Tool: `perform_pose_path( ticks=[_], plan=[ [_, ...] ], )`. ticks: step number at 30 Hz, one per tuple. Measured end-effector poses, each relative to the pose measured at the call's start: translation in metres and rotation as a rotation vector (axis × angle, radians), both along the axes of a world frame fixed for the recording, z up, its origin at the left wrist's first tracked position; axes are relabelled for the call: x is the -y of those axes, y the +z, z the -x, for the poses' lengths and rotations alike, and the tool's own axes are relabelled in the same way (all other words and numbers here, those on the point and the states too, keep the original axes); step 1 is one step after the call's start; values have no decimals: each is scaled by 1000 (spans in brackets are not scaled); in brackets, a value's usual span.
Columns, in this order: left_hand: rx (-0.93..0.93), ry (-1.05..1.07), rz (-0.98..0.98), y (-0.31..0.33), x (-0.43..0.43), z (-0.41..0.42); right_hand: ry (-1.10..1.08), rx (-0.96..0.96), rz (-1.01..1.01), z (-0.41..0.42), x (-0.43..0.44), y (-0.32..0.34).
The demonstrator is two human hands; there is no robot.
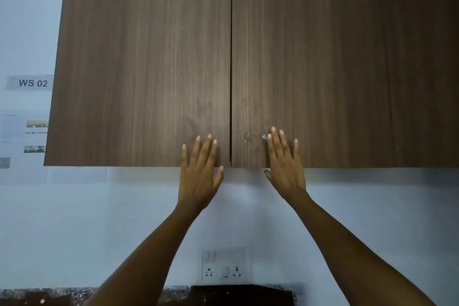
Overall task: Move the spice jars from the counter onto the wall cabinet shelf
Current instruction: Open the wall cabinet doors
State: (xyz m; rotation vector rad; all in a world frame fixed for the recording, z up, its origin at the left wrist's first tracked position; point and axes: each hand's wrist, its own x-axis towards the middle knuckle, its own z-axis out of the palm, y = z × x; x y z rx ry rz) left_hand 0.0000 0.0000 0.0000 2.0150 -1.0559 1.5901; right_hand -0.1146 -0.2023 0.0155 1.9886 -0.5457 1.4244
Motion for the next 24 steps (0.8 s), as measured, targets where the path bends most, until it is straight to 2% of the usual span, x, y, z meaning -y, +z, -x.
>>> perform_pose_path(
  ticks=[3, 6, 11, 15, 19, 24],
  plan=[
    [17, -23, -24, -1, 9, 7, -50, 40, -13, -5, 1, 6],
    [9, -44, -57, -3, 14, 11, -98, 2, 43, -5, 3, 7],
    [-6, -101, -4, 8, 12, 18, -111, -22, 52, -4, -1, 0],
    [-150, -209, 143, 26, 12, 38, -82, -3, 14, 2, -11, -1],
    [-381, -341, 159, 37, 20, 67, -27, 15, -7, 18, -20, -1],
    [-647, -819, 182, 30, 33, 92, 53, 62, -21, 39, -30, -2]
  ],
)
